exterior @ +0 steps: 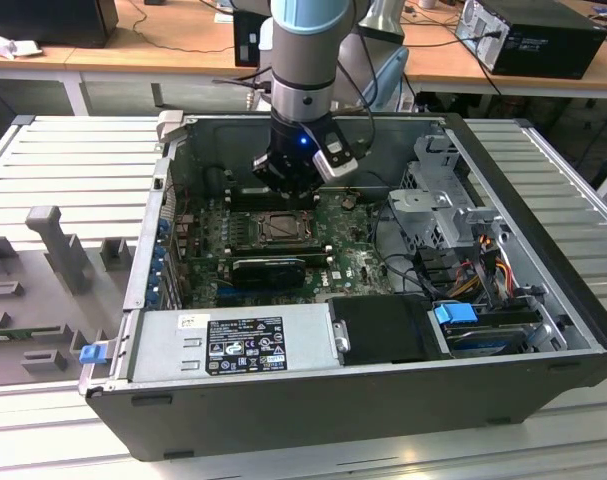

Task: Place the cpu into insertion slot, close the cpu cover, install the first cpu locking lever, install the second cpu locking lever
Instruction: 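Install the second cpu locking lever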

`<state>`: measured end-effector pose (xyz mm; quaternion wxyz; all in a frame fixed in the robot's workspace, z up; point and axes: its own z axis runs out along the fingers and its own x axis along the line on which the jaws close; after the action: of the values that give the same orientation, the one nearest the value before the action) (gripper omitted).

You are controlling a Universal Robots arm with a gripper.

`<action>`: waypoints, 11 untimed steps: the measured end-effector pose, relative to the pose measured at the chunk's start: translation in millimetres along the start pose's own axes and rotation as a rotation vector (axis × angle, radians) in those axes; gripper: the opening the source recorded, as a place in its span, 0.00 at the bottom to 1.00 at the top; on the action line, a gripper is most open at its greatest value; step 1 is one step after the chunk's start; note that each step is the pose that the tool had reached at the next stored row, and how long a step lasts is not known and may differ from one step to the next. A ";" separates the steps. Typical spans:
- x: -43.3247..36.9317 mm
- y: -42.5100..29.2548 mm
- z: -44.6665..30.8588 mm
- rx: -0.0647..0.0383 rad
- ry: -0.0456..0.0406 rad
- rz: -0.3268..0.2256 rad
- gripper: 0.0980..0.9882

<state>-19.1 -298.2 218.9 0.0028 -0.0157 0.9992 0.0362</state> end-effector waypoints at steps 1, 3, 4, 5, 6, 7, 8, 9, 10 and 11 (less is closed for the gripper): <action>-0.1 0.4 -5.6 0.000 -0.0002 0.001 0.01; -0.2 0.9 -13.3 0.000 -0.0003 0.003 0.01; -0.2 1.2 -17.0 0.000 -0.0005 0.004 0.01; -0.2 1.4 -19.2 0.000 -0.0004 0.005 0.01; -0.2 1.6 -21.8 0.000 -0.0005 0.005 0.01; -0.2 1.7 -24.3 0.000 -0.0005 0.006 0.01; -0.2 1.9 -26.8 0.000 -0.0006 0.007 0.01; -0.3 2.1 -29.5 0.000 -0.0006 0.007 0.01; -0.3 2.3 -31.6 0.000 -0.0007 0.008 0.01; -0.3 2.4 -33.9 0.000 -0.0007 0.009 0.01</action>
<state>-19.0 -298.2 252.8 0.0030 -0.0114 0.9993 0.0362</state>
